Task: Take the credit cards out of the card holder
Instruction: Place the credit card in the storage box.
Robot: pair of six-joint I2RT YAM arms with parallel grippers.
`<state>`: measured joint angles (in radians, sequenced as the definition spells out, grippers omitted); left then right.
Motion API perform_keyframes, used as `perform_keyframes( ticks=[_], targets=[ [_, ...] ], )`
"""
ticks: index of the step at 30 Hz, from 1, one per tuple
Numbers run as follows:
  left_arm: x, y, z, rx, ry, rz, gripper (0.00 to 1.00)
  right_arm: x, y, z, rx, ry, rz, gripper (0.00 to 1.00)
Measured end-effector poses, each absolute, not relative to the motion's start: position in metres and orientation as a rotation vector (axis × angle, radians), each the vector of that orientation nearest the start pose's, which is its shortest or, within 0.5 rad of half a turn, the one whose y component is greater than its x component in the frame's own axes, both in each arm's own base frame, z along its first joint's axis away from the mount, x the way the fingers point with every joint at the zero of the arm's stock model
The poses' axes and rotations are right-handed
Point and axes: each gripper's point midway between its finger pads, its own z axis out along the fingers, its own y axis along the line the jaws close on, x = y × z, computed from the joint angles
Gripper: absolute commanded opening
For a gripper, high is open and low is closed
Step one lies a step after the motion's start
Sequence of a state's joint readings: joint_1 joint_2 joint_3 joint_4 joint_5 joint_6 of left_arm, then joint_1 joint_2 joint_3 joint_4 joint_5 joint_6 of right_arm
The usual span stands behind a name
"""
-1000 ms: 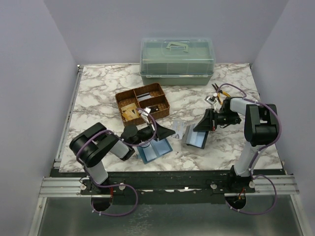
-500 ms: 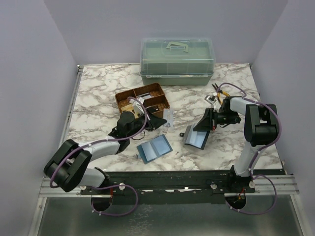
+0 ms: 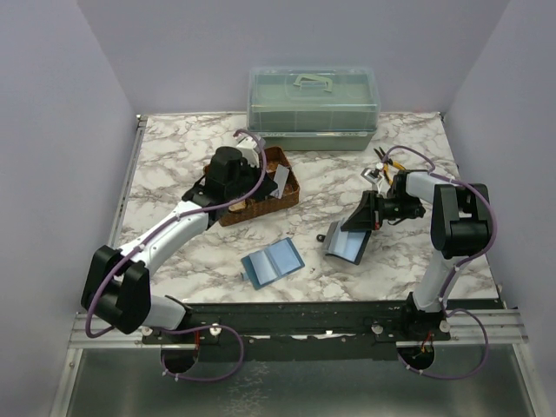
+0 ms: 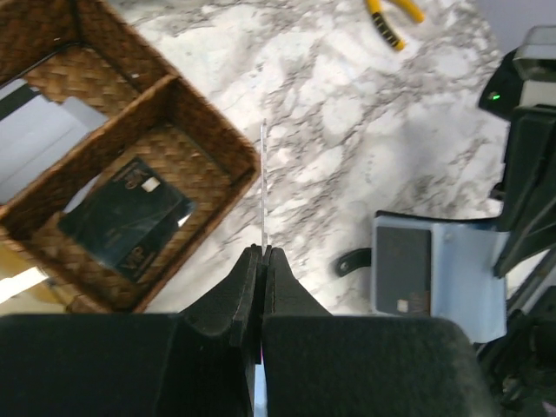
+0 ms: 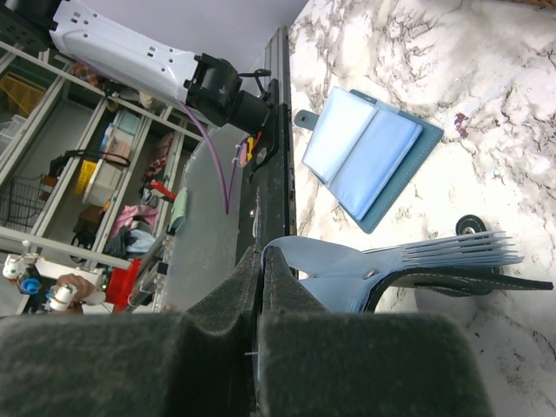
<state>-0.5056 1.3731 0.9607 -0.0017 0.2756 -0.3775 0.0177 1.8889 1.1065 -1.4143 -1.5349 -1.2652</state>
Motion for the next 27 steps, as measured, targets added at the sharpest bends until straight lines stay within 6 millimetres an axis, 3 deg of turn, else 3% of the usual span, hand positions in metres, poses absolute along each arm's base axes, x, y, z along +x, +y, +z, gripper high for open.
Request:
perform_keyframes(
  ticks=[11,19,23,27],
  targets=[
    [0.354,-0.196,0.177,0.297,2.15,-0.645,0.0,0.235,0.178,0.144,-0.665,1.885,1.854,0.0],
    [0.358,-0.177,0.183,0.44,2.111,-0.532,0.0,0.237,0.178,0.146,-0.676,1.876,1.845,0.0],
    [0.386,-0.172,0.208,0.601,2.048,-0.422,0.0,0.238,0.178,0.147,-0.681,1.873,1.841,0.0],
    [0.429,-0.169,0.223,0.742,1.994,-0.316,0.0,0.238,0.178,0.147,-0.685,1.873,1.839,0.0]
  ],
)
